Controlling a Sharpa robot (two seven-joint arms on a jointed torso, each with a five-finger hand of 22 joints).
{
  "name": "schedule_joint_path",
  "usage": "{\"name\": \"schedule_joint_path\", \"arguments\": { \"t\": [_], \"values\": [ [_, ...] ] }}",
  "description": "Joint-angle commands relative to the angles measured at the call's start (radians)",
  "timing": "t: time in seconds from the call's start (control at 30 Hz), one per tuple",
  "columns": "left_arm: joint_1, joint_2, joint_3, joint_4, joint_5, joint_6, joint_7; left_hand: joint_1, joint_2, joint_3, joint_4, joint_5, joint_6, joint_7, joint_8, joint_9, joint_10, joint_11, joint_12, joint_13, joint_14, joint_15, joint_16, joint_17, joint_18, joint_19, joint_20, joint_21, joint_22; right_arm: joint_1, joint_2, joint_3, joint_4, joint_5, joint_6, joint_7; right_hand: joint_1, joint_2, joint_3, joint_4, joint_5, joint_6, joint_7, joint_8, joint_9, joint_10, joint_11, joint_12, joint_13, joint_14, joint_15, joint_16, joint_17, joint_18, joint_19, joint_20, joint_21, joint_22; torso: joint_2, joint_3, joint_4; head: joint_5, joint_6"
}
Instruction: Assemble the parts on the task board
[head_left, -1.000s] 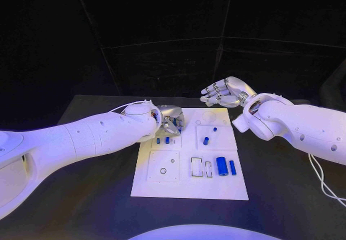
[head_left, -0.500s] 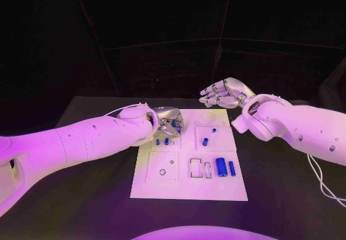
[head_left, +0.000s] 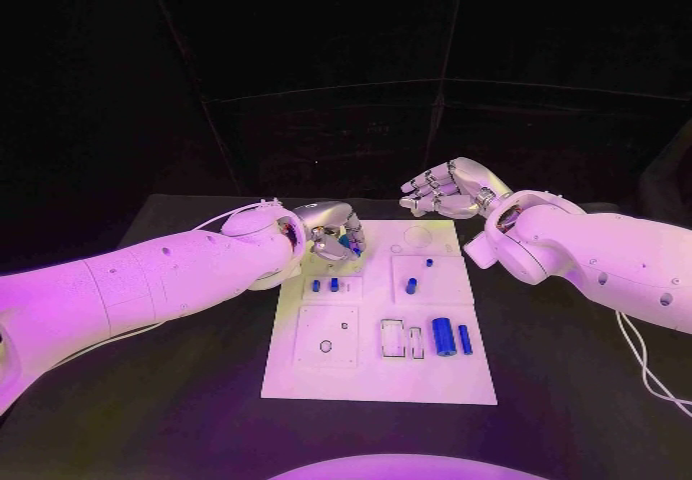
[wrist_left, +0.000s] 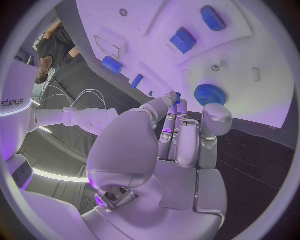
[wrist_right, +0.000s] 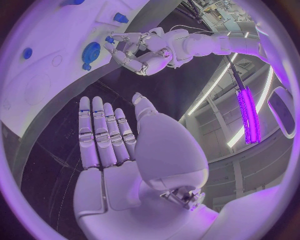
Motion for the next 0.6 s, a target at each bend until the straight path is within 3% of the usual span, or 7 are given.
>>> {"name": "schedule_joint_path", "arguments": {
  "t": [0.03, 0.3, 0.6],
  "values": [
    [0.001, -0.022, 0.004, 0.016, 0.014, -0.008, 0.016, 0.001, -0.010, 0.004, 0.000, 0.006, 0.007, 0.002, -0.005, -0.002, 0.007, -0.001, -0.004, -0.002, 0.006, 0.002, 0.005, 0.000, -0.008, 0.005, 0.004, 0.007, 0.001, 0.002, -0.001, 0.001, 0.002, -0.002, 0.005, 0.010, -0.001, 0.009, 0.003, -0.004, 0.004, -0.007, 0.026, 0.004, 0.001, -0.008, 0.002, 0.005, -0.001, -0.004, 0.003, -0.004, -0.001, 0.012, 0.007, 0.001, -0.006, -0.001, 0.000, 0.0006, 0.0000, -0.001, -0.001],
    [0.001, -0.085, 0.007, 0.040, 0.021, 0.044, 0.001, -0.006, -0.015, 0.005, 0.002, 0.006, 0.012, 0.001, -0.008, -0.004, 0.012, -0.001, -0.009, -0.006, 0.005, 0.003, 0.005, -0.004, -0.008, 0.004, 0.005, 0.008, 0.003, 0.002, -0.003, 0.001, 0.002, -0.002, 0.004, 0.009, -0.001, 0.009, 0.003, -0.004, 0.004, -0.007, 0.026, 0.004, 0.001, -0.008, 0.002, 0.005, -0.001, -0.004, 0.003, -0.004, -0.001, 0.012, 0.007, 0.001, -0.006, -0.001, 0.001, 0.0007, 0.0006, 0.000, -0.001],
    [-0.001, -0.089, 0.006, 0.013, 0.022, 0.075, -0.007, -0.012, -0.019, 0.004, 0.005, 0.006, 0.014, 0.001, -0.012, -0.005, 0.014, -0.001, -0.013, -0.010, 0.005, 0.003, 0.004, -0.007, -0.008, 0.004, 0.006, 0.008, 0.004, 0.002, -0.003, 0.001, 0.002, -0.002, 0.005, 0.009, -0.001, 0.009, 0.003, -0.004, 0.004, -0.007, 0.026, 0.004, 0.001, -0.008, 0.002, 0.005, -0.001, -0.004, 0.003, -0.004, -0.001, 0.012, 0.007, 0.001, -0.006, -0.001, 0.001, -0.0004, -0.0023, 0.005, -0.001]
  ]
}}
